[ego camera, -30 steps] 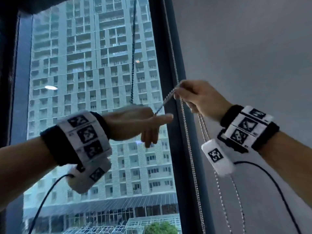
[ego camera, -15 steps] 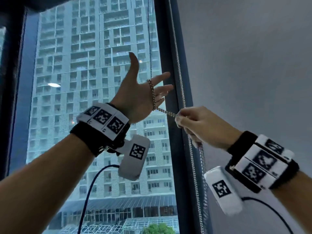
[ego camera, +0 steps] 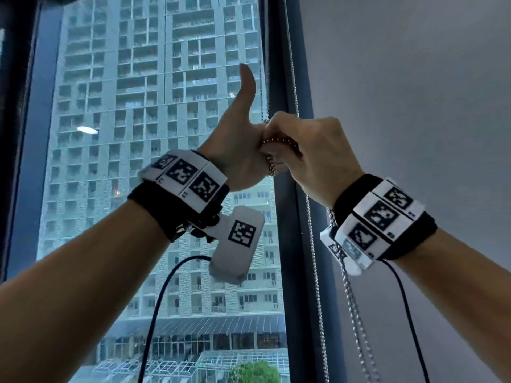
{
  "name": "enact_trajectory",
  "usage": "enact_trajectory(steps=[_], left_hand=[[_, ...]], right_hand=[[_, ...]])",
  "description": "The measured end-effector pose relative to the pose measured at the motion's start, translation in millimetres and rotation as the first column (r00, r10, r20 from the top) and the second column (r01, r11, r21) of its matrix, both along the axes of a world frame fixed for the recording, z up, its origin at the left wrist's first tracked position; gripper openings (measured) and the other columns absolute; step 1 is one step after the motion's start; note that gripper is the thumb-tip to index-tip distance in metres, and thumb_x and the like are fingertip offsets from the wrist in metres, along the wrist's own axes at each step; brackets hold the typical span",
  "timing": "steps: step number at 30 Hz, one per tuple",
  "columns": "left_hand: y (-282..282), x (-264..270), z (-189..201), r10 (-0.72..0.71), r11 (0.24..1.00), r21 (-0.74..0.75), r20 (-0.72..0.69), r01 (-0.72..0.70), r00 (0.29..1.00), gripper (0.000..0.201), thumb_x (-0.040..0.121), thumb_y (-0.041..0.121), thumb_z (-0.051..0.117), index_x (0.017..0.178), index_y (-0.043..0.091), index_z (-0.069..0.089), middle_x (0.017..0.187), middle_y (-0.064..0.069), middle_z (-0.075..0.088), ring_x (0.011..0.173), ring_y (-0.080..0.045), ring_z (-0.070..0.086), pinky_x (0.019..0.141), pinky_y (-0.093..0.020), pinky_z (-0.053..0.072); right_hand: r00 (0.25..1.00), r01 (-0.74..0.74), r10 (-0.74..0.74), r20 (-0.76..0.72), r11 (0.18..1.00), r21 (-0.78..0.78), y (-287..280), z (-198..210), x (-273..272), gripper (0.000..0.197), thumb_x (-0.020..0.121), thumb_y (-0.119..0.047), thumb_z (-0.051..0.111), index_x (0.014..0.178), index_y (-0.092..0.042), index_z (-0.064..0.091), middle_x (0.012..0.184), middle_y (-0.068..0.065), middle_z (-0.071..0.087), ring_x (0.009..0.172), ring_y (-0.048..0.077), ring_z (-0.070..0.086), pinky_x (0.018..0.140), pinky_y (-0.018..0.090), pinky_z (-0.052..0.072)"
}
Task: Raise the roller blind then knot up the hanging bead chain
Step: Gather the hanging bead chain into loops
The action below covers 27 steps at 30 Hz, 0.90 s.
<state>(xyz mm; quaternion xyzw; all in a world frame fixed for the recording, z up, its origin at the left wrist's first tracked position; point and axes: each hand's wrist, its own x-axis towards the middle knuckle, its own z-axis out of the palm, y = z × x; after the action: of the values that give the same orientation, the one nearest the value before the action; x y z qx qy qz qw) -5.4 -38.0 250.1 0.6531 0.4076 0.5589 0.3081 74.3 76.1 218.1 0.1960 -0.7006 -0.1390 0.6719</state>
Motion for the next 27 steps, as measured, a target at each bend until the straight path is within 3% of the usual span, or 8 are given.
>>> enact_trajectory(steps=[2,5,8,13,15,18,23,27], left_hand=[[-1,3,1,-0.012,1.000,-0.028,-0.041,0.011,0.999,0.101,0.069,0.089,0.010,0.098,0.002,0.053,0.063,0.000,0.036,0.055,-0.009,0.030,0.062,-0.015,0.044],[-1,4,1,-0.043,0.999,-0.038,-0.170,0.037,0.984,0.102,0.075,0.082,-0.001,0.047,0.007,0.063,0.045,0.002,0.055,0.048,-0.010,0.055,0.063,-0.017,0.049],[-3,4,5,-0.191,0.977,-0.137,-0.236,0.162,0.953,0.108,0.071,0.084,0.000,0.061,0.005,0.073,0.059,-0.003,0.067,0.067,-0.014,0.065,0.092,-0.024,0.044],[1,-1,12,-0.091,0.991,-0.111,-0.145,0.075,0.985,0.103,0.068,0.088,0.016,0.087,-0.004,0.057,0.083,-0.004,0.057,0.083,-0.017,0.054,0.086,-0.030,0.053],[2,0,12,-0.056,0.996,-0.078,-0.124,0.046,0.991,0.087,0.066,0.088,0.024,0.099,0.009,0.043,0.092,-0.004,0.037,0.092,-0.015,0.026,0.100,-0.028,0.042],[3,0,10,-0.002,1.000,-0.019,-0.193,-0.001,0.981,0.083,0.070,0.084,0.025,0.110,0.012,0.036,0.110,-0.014,0.035,0.105,-0.023,0.029,0.118,-0.039,0.024],[6,9,5,0.077,0.997,0.049,-0.344,-0.064,0.936,0.076,0.077,0.078,0.018,0.110,0.013,0.041,0.115,-0.010,0.036,0.108,-0.027,0.036,0.116,-0.047,0.027],[14,18,-9,0.330,0.944,0.207,-0.563,-0.257,0.757,0.067,0.088,0.067,0.005,0.087,0.015,0.048,0.112,-0.014,0.047,0.099,-0.030,0.053,0.095,-0.030,0.045]], right_hand=[[0.999,0.012,-0.014,0.036,0.999,0.040,-2,3,0,0.014,0.088,-0.014,0.067,0.088,0.000,0.067,0.073,0.009,0.071,0.060,0.019,0.064,0.062,0.019,0.047],[0.992,0.058,-0.070,0.108,0.992,0.110,-2,4,1,0.013,0.089,-0.015,0.066,0.091,-0.003,0.068,0.077,0.009,0.072,0.066,0.023,0.067,0.066,0.029,0.053],[0.992,0.096,-0.104,0.070,0.989,0.110,2,10,3,0.013,0.090,-0.016,0.065,0.092,-0.004,0.069,0.079,0.009,0.073,0.066,0.025,0.068,0.064,0.039,0.056],[0.998,0.065,-0.066,-0.025,0.998,-0.025,7,11,3,0.015,0.084,-0.021,0.073,0.087,-0.006,0.072,0.079,0.007,0.075,0.067,0.019,0.068,0.069,0.029,0.055],[0.999,0.028,-0.032,-0.023,0.988,-0.150,7,8,2,0.015,0.081,-0.023,0.074,0.084,-0.008,0.070,0.078,0.004,0.074,0.065,0.015,0.064,0.069,0.015,0.049],[1.000,0.009,-0.009,0.001,0.964,-0.266,5,4,2,0.014,0.080,-0.021,0.072,0.080,-0.012,0.061,0.084,0.004,0.074,0.069,0.018,0.066,0.071,0.021,0.050],[0.976,-0.163,0.214,0.030,0.820,-0.549,6,6,-1,0.030,0.074,-0.013,0.073,0.076,-0.019,0.044,0.089,0.000,0.072,0.069,0.013,0.068,0.058,0.025,0.057],[0.920,-0.177,0.377,0.108,0.644,-0.745,4,-1,0,0.024,0.081,-0.006,0.067,0.061,-0.010,0.054,0.052,0.001,0.060,0.038,0.010,0.054,0.039,0.022,0.040]])
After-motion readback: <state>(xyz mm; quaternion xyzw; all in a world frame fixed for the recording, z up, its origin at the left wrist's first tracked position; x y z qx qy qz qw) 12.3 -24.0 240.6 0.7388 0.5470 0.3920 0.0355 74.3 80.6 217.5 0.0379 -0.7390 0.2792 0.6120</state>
